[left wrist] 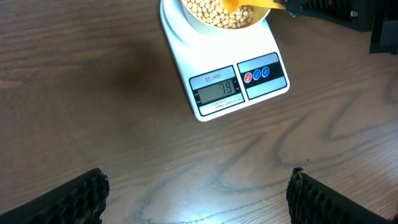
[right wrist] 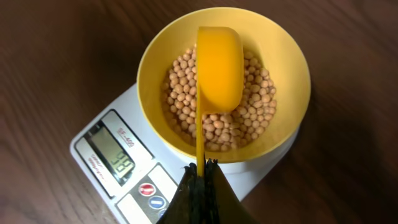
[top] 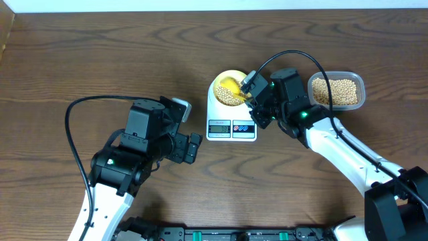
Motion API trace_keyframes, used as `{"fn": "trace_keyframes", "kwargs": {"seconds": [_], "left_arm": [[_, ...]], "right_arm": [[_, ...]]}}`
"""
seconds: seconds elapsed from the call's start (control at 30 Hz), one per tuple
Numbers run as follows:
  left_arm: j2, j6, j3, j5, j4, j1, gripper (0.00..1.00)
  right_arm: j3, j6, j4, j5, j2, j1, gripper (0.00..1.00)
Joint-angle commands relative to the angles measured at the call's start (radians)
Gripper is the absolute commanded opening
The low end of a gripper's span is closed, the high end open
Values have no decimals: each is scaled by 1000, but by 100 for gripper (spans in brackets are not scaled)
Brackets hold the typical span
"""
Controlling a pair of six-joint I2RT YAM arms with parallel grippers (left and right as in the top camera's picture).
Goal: Scoop item into bowl and weigh 50g on scale
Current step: 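Carry the scoop with the right gripper over the yellow bowl, then tilt the scoop with the right gripper to pour soybeans into bowl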
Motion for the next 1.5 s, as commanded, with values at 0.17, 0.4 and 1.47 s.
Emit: {"fn": "trace_keyframes", "kwargs": {"seconds": [0.17, 0.4, 1.47], "left_arm": [[-1, 2, -3, -10, 2, -2, 94], [-1, 2, -3, -10, 2, -2, 93], [-1, 2, -3, -10, 2, -2, 94]], "right_arm": [[2, 72, -2, -110, 3, -28, 1], [2, 160, 0, -204, 3, -85, 1], [2, 394, 144, -680, 3, -344, 1]]}}
